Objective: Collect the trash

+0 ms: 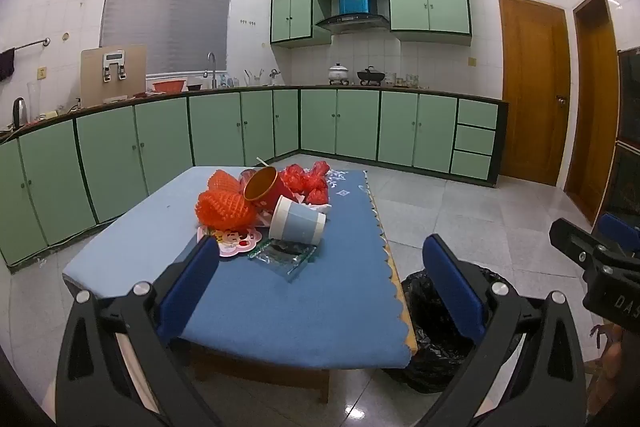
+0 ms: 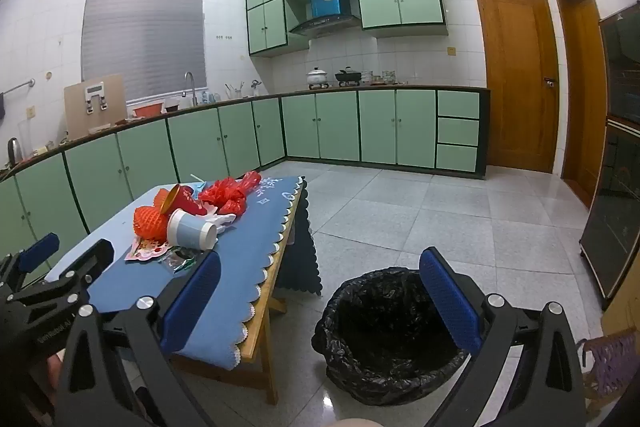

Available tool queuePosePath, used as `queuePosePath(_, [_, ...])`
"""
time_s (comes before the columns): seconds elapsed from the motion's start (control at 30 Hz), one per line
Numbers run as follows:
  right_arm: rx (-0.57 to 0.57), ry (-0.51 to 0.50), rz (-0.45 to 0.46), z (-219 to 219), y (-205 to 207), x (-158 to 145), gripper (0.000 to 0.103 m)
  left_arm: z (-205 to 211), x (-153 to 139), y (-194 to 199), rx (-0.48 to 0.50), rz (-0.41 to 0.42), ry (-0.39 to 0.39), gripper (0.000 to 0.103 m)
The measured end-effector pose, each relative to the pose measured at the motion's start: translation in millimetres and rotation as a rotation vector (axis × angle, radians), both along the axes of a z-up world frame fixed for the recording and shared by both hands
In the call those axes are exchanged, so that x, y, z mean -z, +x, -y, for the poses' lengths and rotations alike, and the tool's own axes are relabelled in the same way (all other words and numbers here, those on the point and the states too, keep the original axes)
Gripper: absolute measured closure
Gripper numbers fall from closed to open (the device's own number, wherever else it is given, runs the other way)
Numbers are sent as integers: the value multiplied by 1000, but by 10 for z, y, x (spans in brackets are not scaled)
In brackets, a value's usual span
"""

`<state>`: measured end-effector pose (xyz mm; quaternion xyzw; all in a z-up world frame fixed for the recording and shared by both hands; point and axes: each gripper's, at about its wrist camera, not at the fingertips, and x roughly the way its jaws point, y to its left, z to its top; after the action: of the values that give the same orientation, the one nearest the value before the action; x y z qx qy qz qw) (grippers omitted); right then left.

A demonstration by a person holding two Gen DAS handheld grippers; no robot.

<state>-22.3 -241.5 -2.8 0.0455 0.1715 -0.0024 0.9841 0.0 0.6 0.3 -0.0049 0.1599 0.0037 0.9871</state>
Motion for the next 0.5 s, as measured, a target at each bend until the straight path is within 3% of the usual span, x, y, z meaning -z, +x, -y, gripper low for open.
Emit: queuePosePath(0.5, [-1,2,-1,-3,6,4,6,30,19,-3,-8,5,12,5])
